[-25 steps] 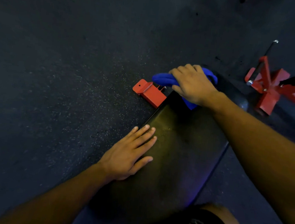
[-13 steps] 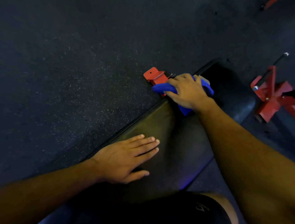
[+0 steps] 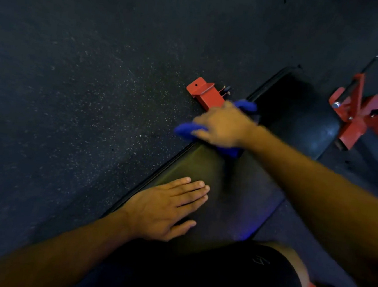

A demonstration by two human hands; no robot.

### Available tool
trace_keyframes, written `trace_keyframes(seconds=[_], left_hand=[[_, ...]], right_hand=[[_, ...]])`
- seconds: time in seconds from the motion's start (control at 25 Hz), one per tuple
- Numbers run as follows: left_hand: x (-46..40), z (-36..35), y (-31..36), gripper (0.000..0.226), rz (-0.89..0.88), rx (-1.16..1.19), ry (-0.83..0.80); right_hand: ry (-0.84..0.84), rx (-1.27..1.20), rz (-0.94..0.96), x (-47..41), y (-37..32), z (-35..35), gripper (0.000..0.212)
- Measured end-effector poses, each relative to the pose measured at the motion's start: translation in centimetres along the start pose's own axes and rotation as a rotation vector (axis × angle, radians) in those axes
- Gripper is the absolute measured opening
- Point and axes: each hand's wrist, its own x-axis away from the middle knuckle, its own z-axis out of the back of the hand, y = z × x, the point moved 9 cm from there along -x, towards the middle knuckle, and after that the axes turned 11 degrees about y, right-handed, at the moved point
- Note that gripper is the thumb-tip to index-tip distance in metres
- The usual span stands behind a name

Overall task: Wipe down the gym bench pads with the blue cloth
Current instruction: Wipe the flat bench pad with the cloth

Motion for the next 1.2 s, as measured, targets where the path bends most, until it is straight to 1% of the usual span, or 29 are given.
trace_keyframes(seconds=[0.08, 0.12, 0.16, 0.2, 0.28, 0.4, 0.48, 0.52, 0.56, 0.6, 0.68, 0.72, 0.76, 0.8, 0.88, 0.92, 0.96, 1.0, 1.12, 1.2], left_hand=[[0.0, 0.0, 0.1, 0.060, -0.002, -0.002, 0.007], [0.0, 0.0, 0.1, 0.060, -0.005, -0.004, 0.012], [0.0, 0.1, 0.0, 0.060, -0.007, -0.007, 0.019], [0.0, 0.1, -0.1, 0.060, -0.004, -0.006, 0.025], [-0.1, 0.2, 0.0, 0.060, -0.009, 0.001, 0.032], [-0.2, 0.0, -0.1, 0.061, -0.007, 0.002, 0.021], [0.0, -0.3, 0.0, 0.061, -0.015, -0.010, 0.001], [0.0, -0.5, 0.0, 0.061, -0.018, -0.015, -0.004], [0.0, -0.5, 0.1, 0.061, -0.018, -0.016, -0.005], [-0.1, -0.4, 0.1, 0.060, -0.016, -0.010, 0.002], [-0.1, -0.3, -0.1, 0.060, -0.004, 0.007, 0.009], [-0.2, -0.3, -0.1, 0.060, -0.004, 0.014, 0.004], [-0.3, -0.3, 0.0, 0.059, -0.012, 0.012, 0.003], [-0.3, -0.2, 0.0, 0.059, -0.022, 0.000, 0.014], [-0.2, 0.0, 0.2, 0.058, -0.034, -0.038, 0.014], [-0.1, 0.1, 0.3, 0.057, -0.046, -0.045, -0.001], [-0.2, 0.2, 0.3, 0.057, -0.053, -0.050, -0.013], [-0.5, 0.2, 0.2, 0.057, -0.051, -0.046, -0.019], [-1.0, 0.7, 0.8, 0.059, -0.038, -0.006, -0.026], [-1.0, 0.7, 1.0, 0.061, -0.053, -0.011, -0.037]], right_hand=[[-0.070, 0.073, -0.251, 0.7, 7.9, 0.1, 0.048], [-0.098, 0.087, -0.323, 0.9, 9.6, -0.1, 0.048], [-0.122, 0.096, -0.330, 0.5, 9.4, -0.5, 0.046], [-0.143, 0.084, -0.297, -0.1, 7.5, -0.8, 0.043], [-0.181, 0.034, -0.197, -1.0, 1.4, -1.3, 0.042], [-0.178, -0.031, -0.026, -1.7, -7.7, -1.3, 0.044], [-0.125, -0.051, 0.083, -1.3, -9.6, -0.8, 0.044], [-0.090, -0.054, 0.109, -0.9, -8.6, -0.5, 0.042], [-0.070, -0.048, 0.084, -0.5, -6.3, -0.3, 0.039], [-0.065, -0.027, 0.008, -0.1, -2.8, -0.2, 0.036], [-0.042, 0.002, -0.208, 0.9, 4.0, 0.8, 0.033], [-0.039, 0.003, -0.278, 1.3, 5.5, 0.9, 0.033], [-0.042, 0.007, -0.290, 1.4, 5.4, 0.8, 0.033], [-0.037, -0.008, -0.262, 1.2, 3.8, 0.4, 0.033], [0.021, -0.117, -0.176, 1.4, -1.3, 0.1, 0.032], [0.079, -0.153, -0.126, 1.9, -3.5, 0.5, 0.031], [0.154, -0.171, -0.104, 2.4, -4.7, 1.3, 0.030], [0.243, -0.198, -0.127, 3.0, -4.7, 2.7, 0.030], [0.464, -0.236, -0.354, 7.9, -1.3, 7.5, 0.037], [0.575, -0.236, -0.537, 13.1, 2.2, 8.7, 0.043]])
